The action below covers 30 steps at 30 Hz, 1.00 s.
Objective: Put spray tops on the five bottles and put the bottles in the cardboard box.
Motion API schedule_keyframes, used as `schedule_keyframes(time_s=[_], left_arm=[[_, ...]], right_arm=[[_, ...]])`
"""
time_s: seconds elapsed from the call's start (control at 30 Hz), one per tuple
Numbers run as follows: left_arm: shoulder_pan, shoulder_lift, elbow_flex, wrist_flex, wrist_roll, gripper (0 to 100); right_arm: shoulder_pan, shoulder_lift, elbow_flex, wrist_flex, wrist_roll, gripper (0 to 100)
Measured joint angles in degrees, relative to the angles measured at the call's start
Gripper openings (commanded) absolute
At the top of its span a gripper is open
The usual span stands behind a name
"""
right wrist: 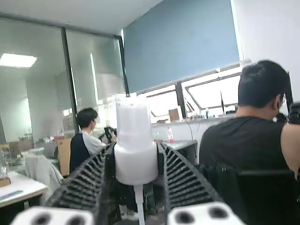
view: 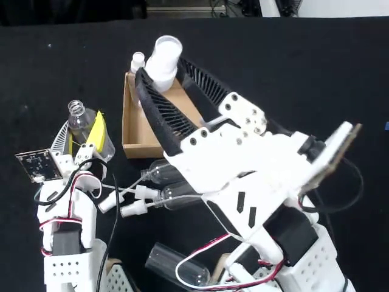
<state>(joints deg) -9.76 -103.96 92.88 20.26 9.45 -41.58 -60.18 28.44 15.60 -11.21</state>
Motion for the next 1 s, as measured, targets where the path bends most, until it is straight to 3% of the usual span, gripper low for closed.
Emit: schedule_keyframes(time_s=[0.5, 0.8, 1.0], left_arm=[[0.0, 0.0, 0.0, 0.0, 0.0, 3], [11.6, 0.0, 0.0, 0.0, 0.0, 3], [14.1, -0.1, 0.7, -3.4, 0.0, 3]], right_arm=[[0.0, 5.3, 0.4, -4.1, 0.0, 2.2], [0.0, 5.3, 5.1, -12.0, 0.0, 2.2], [0.0, 7.7, 5.7, -16.0, 0.0, 2.2]])
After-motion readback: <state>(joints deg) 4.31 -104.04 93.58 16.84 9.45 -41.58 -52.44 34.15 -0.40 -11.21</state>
